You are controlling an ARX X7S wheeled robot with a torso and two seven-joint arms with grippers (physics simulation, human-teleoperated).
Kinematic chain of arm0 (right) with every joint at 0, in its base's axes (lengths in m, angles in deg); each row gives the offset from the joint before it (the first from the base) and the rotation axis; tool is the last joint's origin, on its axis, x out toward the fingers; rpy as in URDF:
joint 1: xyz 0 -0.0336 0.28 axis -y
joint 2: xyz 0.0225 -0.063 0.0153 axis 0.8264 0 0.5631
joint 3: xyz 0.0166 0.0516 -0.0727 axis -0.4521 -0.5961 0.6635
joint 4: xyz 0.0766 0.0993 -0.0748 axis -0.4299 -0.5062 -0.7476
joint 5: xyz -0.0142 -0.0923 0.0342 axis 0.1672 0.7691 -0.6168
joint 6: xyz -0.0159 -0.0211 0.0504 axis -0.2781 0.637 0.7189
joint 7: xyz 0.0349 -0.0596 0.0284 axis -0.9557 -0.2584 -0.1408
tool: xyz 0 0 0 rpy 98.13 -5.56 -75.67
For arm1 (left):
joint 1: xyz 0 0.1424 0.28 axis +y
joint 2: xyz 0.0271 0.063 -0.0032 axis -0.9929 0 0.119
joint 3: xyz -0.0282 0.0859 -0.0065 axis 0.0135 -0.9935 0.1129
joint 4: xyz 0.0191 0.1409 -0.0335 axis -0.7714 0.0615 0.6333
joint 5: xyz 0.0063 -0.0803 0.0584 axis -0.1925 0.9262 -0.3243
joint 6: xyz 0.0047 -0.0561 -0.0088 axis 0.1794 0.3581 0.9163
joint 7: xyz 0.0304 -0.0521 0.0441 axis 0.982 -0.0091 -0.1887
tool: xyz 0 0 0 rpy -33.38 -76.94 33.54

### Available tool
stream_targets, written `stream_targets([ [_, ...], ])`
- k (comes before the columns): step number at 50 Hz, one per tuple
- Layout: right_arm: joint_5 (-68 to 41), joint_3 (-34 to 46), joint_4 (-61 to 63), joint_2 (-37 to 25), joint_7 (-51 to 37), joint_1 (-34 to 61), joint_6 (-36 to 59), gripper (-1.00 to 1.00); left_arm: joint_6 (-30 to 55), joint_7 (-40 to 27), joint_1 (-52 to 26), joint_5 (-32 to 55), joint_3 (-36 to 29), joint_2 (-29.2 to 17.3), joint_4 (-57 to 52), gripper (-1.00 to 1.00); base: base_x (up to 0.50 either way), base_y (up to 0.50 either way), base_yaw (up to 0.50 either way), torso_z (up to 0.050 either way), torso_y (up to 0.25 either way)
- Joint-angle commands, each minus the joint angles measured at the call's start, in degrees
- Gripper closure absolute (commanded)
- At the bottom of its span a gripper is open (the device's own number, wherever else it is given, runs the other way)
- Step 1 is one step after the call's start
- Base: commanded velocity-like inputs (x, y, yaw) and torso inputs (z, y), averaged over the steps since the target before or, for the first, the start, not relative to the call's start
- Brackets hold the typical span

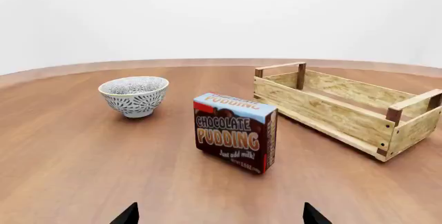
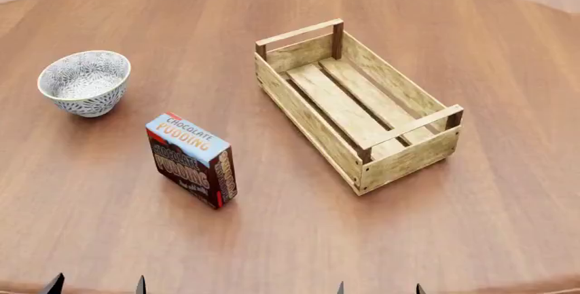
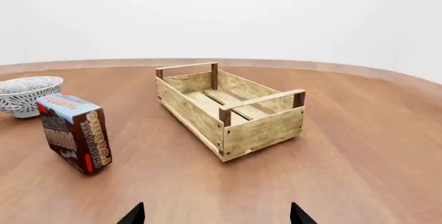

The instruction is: Pick up the chocolate pudding and put it in the tray.

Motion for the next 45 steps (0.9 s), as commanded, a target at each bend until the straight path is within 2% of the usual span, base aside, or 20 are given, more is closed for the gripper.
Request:
stream_targets([
  [1,-2.1,2.5,0.1,-2.1,-2.5,0.0,0.0,-1.0,0.2,-2.2,0.1,1.8,-2.1,-1.8,-0.4,-1.0,0.0,0.0,0.0,0.0,0.0],
  [13,-1.9,4.3,9.9,-4.8,-3.4,1.2,7.7,-1.0,4.9,-2.8,-0.8,-0.6,-4.9,-4.8,-11.1,-1.0,0.0,0.0,0.0,0.0,0.0],
  [28,-3.5,5.4,9.8,-5.5,-4.2,1.9,8.3,-1.0,3.1,-4.2,-1.2,0.6,-5.6,-5.8,-9.3,-1.0,0.21,0.0,0.0,0.0,0.0],
  [45,-4.7,6.5,8.7,-6.6,-5.1,2.1,7.3,-1.0,2.5,-5.2,-1.2,1.9,-6.7,-6.8,-9.1,-1.0,0.34,0.0,0.0,0.0,0.0],
])
